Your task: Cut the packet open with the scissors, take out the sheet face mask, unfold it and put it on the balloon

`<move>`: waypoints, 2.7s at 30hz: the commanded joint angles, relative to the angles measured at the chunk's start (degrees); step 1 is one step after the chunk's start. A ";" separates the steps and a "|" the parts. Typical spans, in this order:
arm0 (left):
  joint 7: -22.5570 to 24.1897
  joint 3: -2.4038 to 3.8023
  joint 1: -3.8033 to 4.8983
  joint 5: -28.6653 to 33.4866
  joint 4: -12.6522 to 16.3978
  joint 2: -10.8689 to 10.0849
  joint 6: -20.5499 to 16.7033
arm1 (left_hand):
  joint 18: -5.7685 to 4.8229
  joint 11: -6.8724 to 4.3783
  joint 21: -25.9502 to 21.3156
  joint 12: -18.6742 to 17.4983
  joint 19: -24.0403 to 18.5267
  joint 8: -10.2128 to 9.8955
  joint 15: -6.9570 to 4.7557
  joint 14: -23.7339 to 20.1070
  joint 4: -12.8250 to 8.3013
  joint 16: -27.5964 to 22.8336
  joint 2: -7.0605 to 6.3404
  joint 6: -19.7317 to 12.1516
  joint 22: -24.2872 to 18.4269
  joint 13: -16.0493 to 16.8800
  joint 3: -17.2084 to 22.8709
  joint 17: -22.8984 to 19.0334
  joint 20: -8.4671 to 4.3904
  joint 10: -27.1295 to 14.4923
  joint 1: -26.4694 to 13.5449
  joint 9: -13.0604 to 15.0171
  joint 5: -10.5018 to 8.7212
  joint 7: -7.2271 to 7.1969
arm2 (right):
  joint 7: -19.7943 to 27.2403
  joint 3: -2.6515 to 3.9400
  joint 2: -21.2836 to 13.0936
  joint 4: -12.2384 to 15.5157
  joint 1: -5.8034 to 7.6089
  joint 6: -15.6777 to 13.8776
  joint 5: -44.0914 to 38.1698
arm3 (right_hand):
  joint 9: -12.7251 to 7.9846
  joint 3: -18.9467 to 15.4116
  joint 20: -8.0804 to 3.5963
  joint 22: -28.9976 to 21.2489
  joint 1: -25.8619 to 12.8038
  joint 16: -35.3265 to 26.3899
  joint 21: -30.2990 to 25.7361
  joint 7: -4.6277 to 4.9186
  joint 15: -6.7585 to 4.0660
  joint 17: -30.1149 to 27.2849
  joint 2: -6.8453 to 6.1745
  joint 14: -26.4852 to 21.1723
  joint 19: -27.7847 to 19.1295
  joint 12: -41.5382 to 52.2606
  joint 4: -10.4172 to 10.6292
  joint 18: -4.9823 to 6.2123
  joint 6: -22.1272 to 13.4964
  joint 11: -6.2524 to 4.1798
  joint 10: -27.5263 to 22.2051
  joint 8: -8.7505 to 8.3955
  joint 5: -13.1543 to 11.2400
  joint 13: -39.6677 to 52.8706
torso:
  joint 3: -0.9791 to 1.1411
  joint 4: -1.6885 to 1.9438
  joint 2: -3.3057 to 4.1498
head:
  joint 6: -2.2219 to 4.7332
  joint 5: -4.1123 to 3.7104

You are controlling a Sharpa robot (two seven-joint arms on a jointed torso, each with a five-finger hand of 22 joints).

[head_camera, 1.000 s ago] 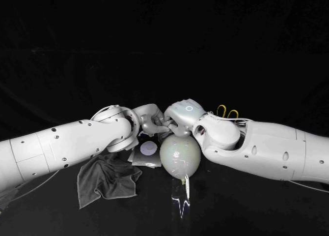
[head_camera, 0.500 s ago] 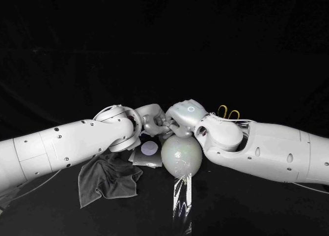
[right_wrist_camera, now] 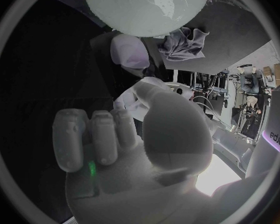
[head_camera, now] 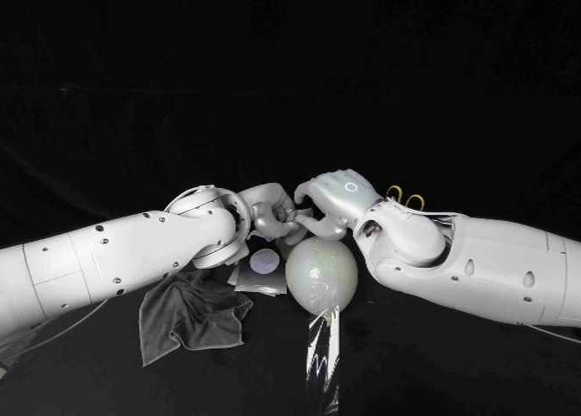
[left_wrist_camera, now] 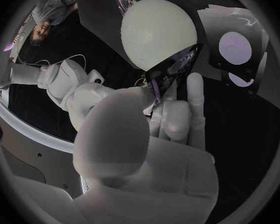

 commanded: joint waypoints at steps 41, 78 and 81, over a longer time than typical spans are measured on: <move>1.72 0.05 0.06 1.02 1.71 -0.52 -1.74 | 0.62 -1.54 1.72 -0.23 0.31 2.50 -0.39 1.32 -2.86 0.49 -1.37 0.64 0.77 -0.71 4.52 -0.13 -0.77 3.10 -3.66 2.50 0.18 -0.28 | 5.93 -0.03 -7.27 8.51 -1.06 4.67 9.00 | -2.76 -2.71 1.25 15.06 4.43 0.24 4.74 0.68 0.27 15.05 -1.57 5.88 5.95 1.92 0.21 -0.79 3.96 2.47 8.71 -3.77 -0.32 16.01 | -0.02 0.05 0.00 | -0.59 0.73; 1.42 0.05 0.06 0.67 1.38 -0.78 -1.98 | 0.61 -1.56 1.83 -0.23 0.29 2.60 -0.40 1.28 -2.98 0.39 -1.31 0.65 0.83 -0.78 4.81 -0.45 -0.77 3.28 -4.14 2.59 0.17 -0.29 | 5.59 -0.13 -7.65 9.71 -1.23 8.05 3.16 | -0.32 2.35 -0.14 15.06 7.76 0.24 4.74 -2.98 -1.40 15.05 7.24 5.88 5.95 1.92 -2.10 -0.79 14.02 -0.69 8.71 1.62 -0.33 16.01 | -0.01 -0.06 -0.02 | -1.08 0.43; 1.25 0.05 0.06 0.40 1.02 -0.71 -2.12 | 0.61 -1.56 1.84 -0.23 0.29 2.61 -0.40 1.30 -3.00 0.41 -1.31 0.65 0.83 -0.78 4.83 -0.39 -0.77 3.30 -4.17 2.60 0.17 -0.29 | 6.29 -0.14 -8.44 10.68 -1.23 9.72 3.24 | -0.26 2.33 -0.17 15.06 7.72 0.24 4.74 -3.02 -1.41 15.05 7.21 5.88 5.95 1.92 -2.14 -0.79 14.04 -0.72 8.71 1.70 -0.33 16.01 | 0.00 -0.11 -0.03 | -1.02 0.50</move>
